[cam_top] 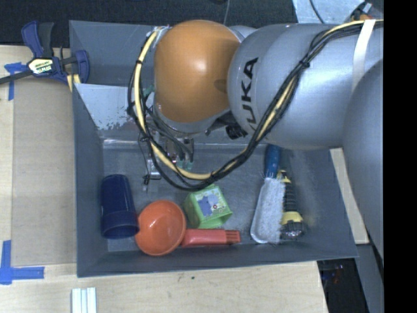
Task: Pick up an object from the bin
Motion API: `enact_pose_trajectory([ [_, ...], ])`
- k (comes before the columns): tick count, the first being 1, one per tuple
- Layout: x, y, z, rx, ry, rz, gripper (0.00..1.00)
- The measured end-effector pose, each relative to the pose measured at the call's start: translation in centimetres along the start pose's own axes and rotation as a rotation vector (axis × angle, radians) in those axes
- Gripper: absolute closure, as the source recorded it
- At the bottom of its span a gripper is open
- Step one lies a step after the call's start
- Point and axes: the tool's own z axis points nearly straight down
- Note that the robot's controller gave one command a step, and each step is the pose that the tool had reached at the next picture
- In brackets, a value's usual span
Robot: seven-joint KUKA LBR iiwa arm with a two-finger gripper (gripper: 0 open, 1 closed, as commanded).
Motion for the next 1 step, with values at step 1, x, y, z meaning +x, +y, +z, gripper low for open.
enact_pose_trajectory([
  [1,-0.19,-0.08,-0.40,-0.002,-0.007,0.004,0.00],
])
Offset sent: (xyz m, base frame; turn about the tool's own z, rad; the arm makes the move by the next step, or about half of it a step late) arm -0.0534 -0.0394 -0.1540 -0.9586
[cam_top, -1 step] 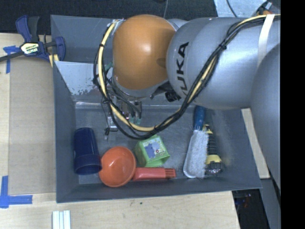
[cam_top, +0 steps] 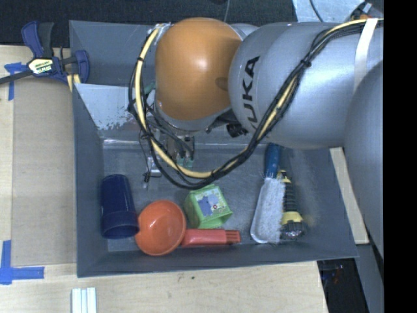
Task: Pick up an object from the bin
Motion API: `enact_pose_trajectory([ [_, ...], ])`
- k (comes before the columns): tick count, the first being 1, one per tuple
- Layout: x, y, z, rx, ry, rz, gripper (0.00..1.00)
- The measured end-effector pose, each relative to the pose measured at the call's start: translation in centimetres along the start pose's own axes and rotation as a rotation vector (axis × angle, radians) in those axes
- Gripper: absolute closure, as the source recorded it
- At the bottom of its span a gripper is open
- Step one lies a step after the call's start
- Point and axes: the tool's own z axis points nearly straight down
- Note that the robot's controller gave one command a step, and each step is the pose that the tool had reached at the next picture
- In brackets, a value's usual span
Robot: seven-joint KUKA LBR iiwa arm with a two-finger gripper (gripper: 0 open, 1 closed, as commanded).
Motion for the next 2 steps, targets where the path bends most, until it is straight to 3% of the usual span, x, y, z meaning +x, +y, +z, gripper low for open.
enact_pose_trajectory([
  [1,3.2,-2.2,9.2,0.000,-0.003,-0.569,0.00],
  [2,5.1,-4.1,8.2,0.000,0.002,-0.345,0.00],
])
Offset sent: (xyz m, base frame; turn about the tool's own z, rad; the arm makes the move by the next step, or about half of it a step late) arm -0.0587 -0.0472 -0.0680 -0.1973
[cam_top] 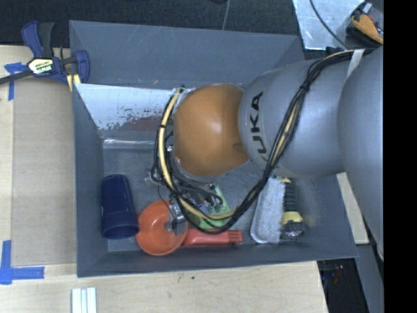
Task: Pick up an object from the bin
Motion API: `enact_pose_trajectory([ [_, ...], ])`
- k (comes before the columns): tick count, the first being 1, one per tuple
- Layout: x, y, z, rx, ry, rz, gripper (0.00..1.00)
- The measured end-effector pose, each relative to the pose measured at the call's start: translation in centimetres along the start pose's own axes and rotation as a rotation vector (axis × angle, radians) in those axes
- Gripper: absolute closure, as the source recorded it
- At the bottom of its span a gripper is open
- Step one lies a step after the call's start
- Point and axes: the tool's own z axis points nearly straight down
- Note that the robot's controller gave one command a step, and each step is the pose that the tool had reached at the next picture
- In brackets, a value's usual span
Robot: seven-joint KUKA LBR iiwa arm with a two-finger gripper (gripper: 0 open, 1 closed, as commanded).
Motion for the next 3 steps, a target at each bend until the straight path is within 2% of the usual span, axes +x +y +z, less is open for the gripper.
enact_pose_trajectory([
  [1,-0.3,-0.1,2.4,0.001,0.002,-0.261,0.00],
  [2,-1.3,-1.1,7.3,0.001,-0.003,-0.146,0.00],
  [3,-1.0,0.1,7.5,0.001,-0.009,-0.866,1.00],
])
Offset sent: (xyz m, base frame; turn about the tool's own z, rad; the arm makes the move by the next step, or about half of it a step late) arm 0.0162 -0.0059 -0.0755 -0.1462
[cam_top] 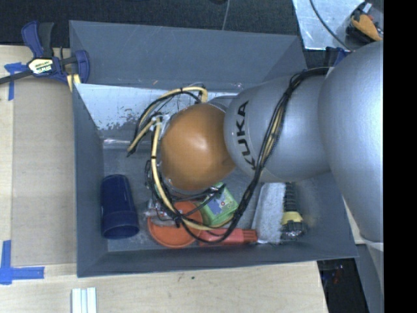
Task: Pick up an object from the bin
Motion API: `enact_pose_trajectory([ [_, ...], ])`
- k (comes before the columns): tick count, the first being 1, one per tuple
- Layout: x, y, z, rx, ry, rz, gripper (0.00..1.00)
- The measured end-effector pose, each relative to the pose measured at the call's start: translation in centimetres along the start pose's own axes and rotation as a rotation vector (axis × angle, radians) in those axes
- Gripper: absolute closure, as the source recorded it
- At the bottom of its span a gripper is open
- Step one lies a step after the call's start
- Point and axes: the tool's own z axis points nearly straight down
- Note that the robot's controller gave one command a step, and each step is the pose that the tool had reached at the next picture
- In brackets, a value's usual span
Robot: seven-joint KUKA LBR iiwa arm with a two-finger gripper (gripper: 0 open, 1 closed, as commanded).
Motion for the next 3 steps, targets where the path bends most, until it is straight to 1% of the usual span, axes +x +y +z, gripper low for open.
enact_pose_trajectory([
  [1,0.0,0.0,0.0,-0.001,0.000,0.003,1.00],
  [3,-0.1,0.0,-2.9,0.000,-0.003,0.007,1.00],
])
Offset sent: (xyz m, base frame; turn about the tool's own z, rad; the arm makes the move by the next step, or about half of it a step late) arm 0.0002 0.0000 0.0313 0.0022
